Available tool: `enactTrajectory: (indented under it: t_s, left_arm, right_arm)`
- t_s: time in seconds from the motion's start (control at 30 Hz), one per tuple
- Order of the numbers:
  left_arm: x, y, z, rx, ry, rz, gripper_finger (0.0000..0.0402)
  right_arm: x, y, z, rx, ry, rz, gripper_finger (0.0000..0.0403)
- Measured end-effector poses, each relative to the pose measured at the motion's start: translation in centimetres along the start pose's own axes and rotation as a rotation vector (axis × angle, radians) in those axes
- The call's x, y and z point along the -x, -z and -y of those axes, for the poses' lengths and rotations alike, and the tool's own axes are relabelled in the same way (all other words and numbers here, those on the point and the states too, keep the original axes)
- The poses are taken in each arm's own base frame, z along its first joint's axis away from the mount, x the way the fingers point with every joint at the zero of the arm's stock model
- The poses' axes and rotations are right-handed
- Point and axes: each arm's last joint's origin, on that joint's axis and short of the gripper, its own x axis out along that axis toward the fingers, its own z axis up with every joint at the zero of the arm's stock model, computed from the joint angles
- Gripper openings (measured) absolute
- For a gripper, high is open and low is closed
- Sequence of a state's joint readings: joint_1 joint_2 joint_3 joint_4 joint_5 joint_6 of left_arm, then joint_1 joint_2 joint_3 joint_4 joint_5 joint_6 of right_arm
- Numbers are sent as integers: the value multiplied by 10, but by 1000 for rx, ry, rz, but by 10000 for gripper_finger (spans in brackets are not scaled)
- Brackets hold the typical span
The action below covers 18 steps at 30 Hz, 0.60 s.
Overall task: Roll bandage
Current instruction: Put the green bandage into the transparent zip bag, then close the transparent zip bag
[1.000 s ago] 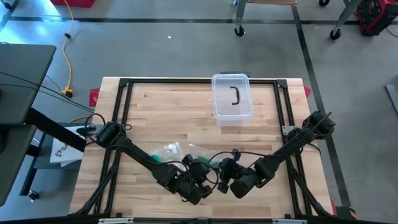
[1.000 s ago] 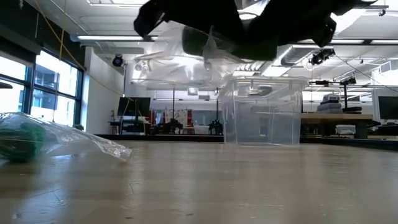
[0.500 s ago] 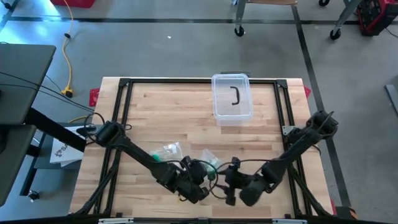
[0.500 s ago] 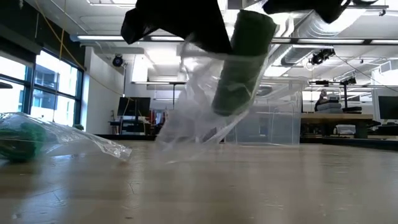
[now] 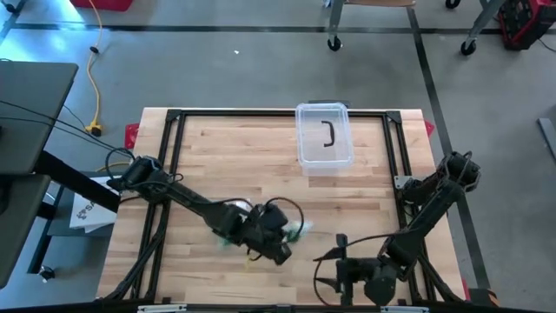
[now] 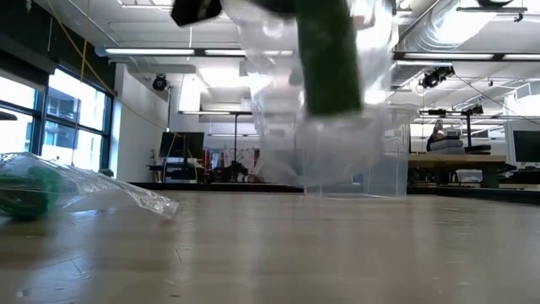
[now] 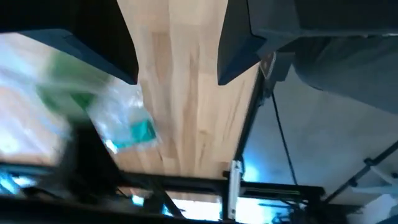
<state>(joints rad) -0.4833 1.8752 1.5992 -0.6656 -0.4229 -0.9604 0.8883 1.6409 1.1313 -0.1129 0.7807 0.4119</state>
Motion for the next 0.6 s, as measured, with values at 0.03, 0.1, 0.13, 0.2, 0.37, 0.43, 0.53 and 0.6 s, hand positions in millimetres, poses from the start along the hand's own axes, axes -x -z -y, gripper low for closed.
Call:
enactTrajectory:
  t_s: [0.03, 0.1, 0.13, 0.2, 0.37, 0.43, 0.53, 0.6]
  left_arm:
    - [-2, 0, -1, 1, -6, 3, 0]
    - [-2, -2, 1, 9, 12, 17, 0]
    - [-1, -2, 3, 9, 20, 18, 0]
    - [-1, -1, 4, 3, 35, 17, 0]
    - [0, 0, 6, -5, 38, 28, 0]
    - [2, 3, 8, -31, 61, 3, 0]
    - [4, 7, 12, -82, 123, -59, 0]
    - [5, 10, 14, -111, 147, -84, 0]
  right_arm:
    - [0, -1, -1, 17, -11, 10, 208]
    - [0, -5, -2, 60, -22, 40, 208]
    - [-1, -8, -2, 80, -24, 61, 208]
    - [-5, -15, 1, 102, -23, 101, 208]
    - [-14, -17, 12, 120, 69, 95, 208]
    - [-10, -14, 14, 172, 107, 71, 208]
    - [0, -13, 19, 212, 117, 29, 208]
    - [7, -13, 23, 209, 124, 7, 208]
